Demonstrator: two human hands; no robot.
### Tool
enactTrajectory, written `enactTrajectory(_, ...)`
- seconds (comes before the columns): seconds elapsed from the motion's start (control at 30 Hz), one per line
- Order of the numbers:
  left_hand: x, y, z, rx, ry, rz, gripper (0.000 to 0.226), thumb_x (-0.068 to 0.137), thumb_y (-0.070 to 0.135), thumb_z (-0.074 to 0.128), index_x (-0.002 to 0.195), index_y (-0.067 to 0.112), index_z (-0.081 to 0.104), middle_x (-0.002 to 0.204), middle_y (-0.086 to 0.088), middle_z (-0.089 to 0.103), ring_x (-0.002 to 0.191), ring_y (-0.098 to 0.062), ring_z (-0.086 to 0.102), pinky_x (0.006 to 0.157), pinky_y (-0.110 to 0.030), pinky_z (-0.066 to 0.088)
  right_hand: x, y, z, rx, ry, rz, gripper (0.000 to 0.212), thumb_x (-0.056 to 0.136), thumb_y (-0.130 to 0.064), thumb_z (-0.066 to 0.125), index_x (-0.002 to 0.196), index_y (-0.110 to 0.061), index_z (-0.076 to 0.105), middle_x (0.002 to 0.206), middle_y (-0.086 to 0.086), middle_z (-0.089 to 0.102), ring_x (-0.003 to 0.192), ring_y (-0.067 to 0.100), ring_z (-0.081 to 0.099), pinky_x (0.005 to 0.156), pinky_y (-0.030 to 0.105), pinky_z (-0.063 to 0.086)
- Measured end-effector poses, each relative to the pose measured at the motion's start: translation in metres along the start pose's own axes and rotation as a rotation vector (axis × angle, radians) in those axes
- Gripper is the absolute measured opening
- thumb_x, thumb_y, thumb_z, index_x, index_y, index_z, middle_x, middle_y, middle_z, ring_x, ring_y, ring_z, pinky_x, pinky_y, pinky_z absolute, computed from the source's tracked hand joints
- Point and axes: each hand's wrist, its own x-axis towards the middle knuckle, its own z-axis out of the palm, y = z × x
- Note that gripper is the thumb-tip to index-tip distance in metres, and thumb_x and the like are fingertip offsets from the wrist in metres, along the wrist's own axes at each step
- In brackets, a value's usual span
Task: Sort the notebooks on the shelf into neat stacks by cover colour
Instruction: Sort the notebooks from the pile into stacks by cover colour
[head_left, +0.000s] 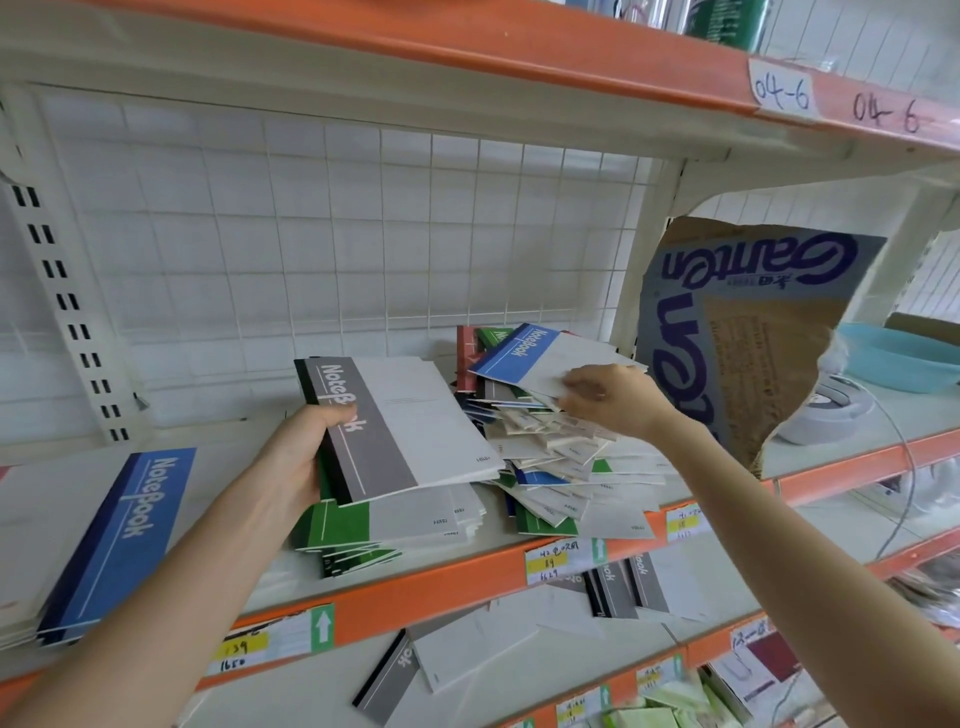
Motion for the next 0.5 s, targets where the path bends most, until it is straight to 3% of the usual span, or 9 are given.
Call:
enactTrajectory(0.1, -0.003, -0.001, 0.003, -0.019, 0.005, -0.003, 0.013, 0.093, 0.012, 0.047, 0.086, 0.015, 0.058, 0.078, -0.006, 0.062, 0.067, -0.021, 0.058, 0.056, -0.029, 0.04, 0.0, 0.004, -0.002, -0.068, 0.042, -0.018, 0.03, 0.096, -0.026, 0.048, 0.119, -0.014, 0.062, 0.118, 0.004, 0.064, 0.104, 0.024, 0.058, 0.088, 0.031, 0.044)
enactTrajectory(0.27, -0.005, -0.004, 0.01, -0.063, 0.026, -0.017, 0.016, 0.095, 0.016, 0.046, 0.083, 0.015, 0.056, 0.079, -0.006, 0.06, 0.067, -0.021, 0.056, 0.056, -0.03, 0.04, -0.003, 0.009, 0.011, -0.157, 0.288, -0.072, 0.022, 0.096, -0.01, 0.044, 0.105, -0.001, 0.063, 0.089, 0.018, 0.068, 0.076, 0.035, 0.062, 0.07, 0.042, 0.053)
enactTrajectory(0.33, -0.005, -0.004, 0.01, -0.087, 0.025, -0.018, 0.017, 0.096, 0.021, 0.046, 0.083, 0.015, 0.056, 0.079, -0.006, 0.06, 0.068, -0.021, 0.057, 0.056, -0.03, 0.041, -0.009, 0.003, 0.021, -0.148, 0.371, -0.223, 0.011, 0.086, 0.003, 0.057, 0.092, 0.001, 0.066, 0.071, 0.016, 0.067, 0.056, 0.032, 0.061, 0.051, 0.039, 0.053)
enactTrajectory(0.4, -0.003, -0.005, 0.009, -0.097, 0.018, -0.021, 0.017, 0.096, 0.024, 0.048, 0.084, 0.016, 0.057, 0.08, -0.006, 0.061, 0.068, -0.02, 0.058, 0.056, -0.03, 0.041, -0.018, -0.007, 0.034, -0.105, 0.429, -0.436, 0.019, 0.07, 0.012, 0.066, 0.082, -0.002, 0.068, 0.061, 0.009, 0.066, 0.043, 0.026, 0.059, 0.036, 0.032, 0.049)
enactTrajectory(0.5, -0.002, -0.008, 0.008, -0.092, -0.012, -0.044, 0.013, 0.093, 0.027, 0.053, 0.089, 0.016, 0.059, 0.081, -0.006, 0.064, 0.069, -0.021, 0.06, 0.057, -0.032, 0.043, -0.033, -0.03, 0.046, -0.005, 0.448, -0.7, 0.015, 0.081, 0.002, 0.057, 0.089, -0.003, 0.069, 0.081, 0.01, 0.072, 0.062, 0.027, 0.068, 0.046, 0.035, 0.055)
